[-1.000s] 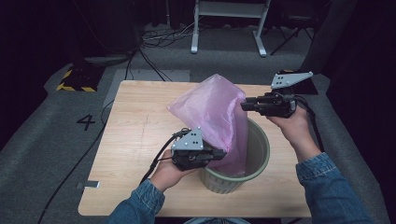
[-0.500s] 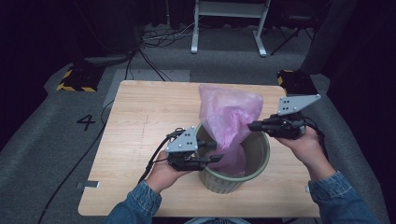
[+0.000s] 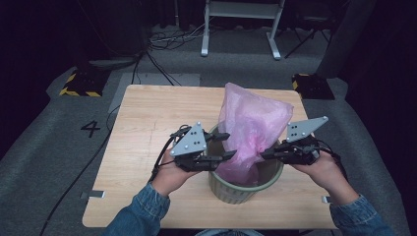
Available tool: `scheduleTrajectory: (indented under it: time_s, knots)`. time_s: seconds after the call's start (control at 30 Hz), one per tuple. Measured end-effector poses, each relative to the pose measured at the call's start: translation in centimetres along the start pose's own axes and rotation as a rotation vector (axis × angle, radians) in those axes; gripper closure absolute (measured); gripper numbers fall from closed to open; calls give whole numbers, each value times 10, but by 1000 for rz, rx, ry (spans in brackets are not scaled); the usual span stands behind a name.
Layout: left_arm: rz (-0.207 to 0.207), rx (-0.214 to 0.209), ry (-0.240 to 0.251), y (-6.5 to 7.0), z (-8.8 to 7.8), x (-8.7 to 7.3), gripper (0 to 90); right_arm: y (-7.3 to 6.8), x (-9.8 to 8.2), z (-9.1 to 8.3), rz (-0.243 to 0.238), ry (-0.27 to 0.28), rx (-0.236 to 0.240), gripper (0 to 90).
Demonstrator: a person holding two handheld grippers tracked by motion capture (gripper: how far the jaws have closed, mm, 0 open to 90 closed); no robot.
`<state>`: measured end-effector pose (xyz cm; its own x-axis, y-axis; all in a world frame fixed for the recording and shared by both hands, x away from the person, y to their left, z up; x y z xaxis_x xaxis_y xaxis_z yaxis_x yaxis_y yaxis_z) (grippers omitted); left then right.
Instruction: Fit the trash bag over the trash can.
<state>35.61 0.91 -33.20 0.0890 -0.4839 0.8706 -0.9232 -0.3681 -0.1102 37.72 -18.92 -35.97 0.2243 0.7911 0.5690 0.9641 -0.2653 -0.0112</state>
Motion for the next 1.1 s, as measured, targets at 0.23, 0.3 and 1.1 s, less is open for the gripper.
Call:
scheduleTrajectory:
  time_s: [0.23,0.3,1.1]
  knots:
    - [-21,-2,-153,5,19,-13,868,-5,-5,2,-2,-29,15,855]
    - [-49,-18,-178,5,21,-18,898,-5,-7,1,11,-28,15,829]
    - [-39,-72,-231,13,28,-29,899,25,50,-55,142,274,-163,482]
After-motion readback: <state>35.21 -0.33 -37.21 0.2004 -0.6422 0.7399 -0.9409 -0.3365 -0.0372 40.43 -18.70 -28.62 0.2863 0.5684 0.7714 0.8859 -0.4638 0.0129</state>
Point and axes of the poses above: each handheld gripper's, and its own axes: z roughly forward along the jaws, x roughly out of its top, y roughly to its right, the point moved 7 cm from there along z, roughly forward along the jaws, and after that the axes turned 14 degrees about -y, right-handed, at the moved point
